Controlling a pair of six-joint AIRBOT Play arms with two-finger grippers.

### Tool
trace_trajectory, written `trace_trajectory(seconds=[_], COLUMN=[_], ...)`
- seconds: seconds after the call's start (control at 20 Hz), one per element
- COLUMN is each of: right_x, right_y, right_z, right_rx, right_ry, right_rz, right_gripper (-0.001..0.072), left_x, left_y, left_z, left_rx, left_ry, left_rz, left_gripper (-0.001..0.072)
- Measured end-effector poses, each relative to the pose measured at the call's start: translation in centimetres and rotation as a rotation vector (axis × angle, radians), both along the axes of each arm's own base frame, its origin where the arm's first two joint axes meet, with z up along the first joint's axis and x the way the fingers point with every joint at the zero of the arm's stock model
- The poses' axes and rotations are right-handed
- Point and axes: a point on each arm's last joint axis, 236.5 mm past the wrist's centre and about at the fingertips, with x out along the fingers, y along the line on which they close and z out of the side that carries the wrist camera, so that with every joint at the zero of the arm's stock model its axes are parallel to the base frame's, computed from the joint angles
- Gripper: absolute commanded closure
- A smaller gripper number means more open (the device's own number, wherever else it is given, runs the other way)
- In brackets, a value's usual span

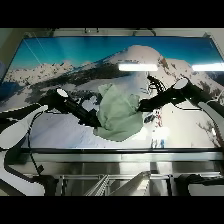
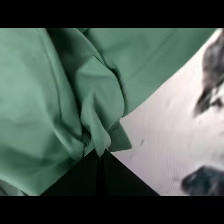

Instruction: Fold the shirts.

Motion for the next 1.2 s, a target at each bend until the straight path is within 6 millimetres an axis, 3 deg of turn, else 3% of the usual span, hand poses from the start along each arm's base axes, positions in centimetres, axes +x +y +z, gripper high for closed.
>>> trace_trajectory(seconds=[0.1, 0.2, 0.3, 0.4, 0.45, 0.55, 0.65, 0.7, 0.8, 0.85, 0.95, 1.05, 1.15, 1.2], right_x=[1.3, 2.9, 4.5, 5.6, 5.6, 4.1, 1.2, -0.5, -3.1, -3.7, -3.9, -2.8, -1.4, -0.9], right_y=[0.0, 0.2, 0.5, 0.6, 0.5, -0.2, -1.2, -1.6, -2.0, -2.1, -2.0, -1.8, -1.6, -1.5], right_z=[2.5, 6.6, 13.1, 21.2, 25.6, 34.5, 41.1, 43.5, 45.9, 45.9, 43.7, 39.0, 32.8, 29.9], right_rx=[0.015, 0.035, 0.066, 0.098, 0.114, 0.134, 0.135, 0.132, 0.128, 0.121, 0.105, 0.085, 0.064, 0.054], right_ry=[-0.068, -0.175, -0.339, -0.556, -0.679, -0.932, -1.125, -1.197, -1.270, -1.272, -1.200, -1.056, -0.887, -0.811], right_rz=[0.001, -0.002, -0.003, -0.020, -0.034, -0.071, -0.099, -0.105, -0.102, -0.094, -0.080, -0.067, -0.057, -0.057], right_gripper=[0.0693, 0.0692, 0.0692, 0.0692, 0.0692, 0.0692, 0.0692, 0.0692, 0.0692, 0.0692, 0.0691, 0.0691, 0.0691, 0.0689], left_x=[2.2, 5.4, 9.0, 11.5, 12.1, 11.5, 9.3, 8.2, 6.3, 5.7, 5.4, 5.7, 6.2, 6.3], left_y=[-0.4, -0.6, -0.6, -0.7, -0.7, -0.5, -0.1, 0.2, 0.7, 1.0, 1.3, 1.5, 1.3, 1.1], left_z=[2.9, 7.7, 14.6, 23.4, 28.0, 37.6, 44.5, 46.5, 48.2, 47.9, 45.6, 41.2, 35.8, 32.9], left_rx=[-0.062, -0.133, -0.215, -0.297, -0.332, -0.388, -0.409, -0.400, -0.370, -0.346, -0.291, -0.230, -0.174, -0.151], left_ry=[-0.083, -0.217, -0.401, -0.626, -0.745, -0.996, -1.167, -1.224, -1.278, -1.275, -1.228, -1.134, -1.012, -0.944], left_rz=[0.035, 0.076, 0.116, 0.136, 0.139, 0.123, 0.117, 0.117, 0.122, 0.127, 0.136, 0.133, 0.129, 0.123], left_gripper=[0.0693, 0.0689, 0.0689, 0.0688, 0.0688, 0.0687, 0.0686, 0.0686, 0.0686, 0.0687, 0.0687, 0.0688, 0.0673, 0.0418])
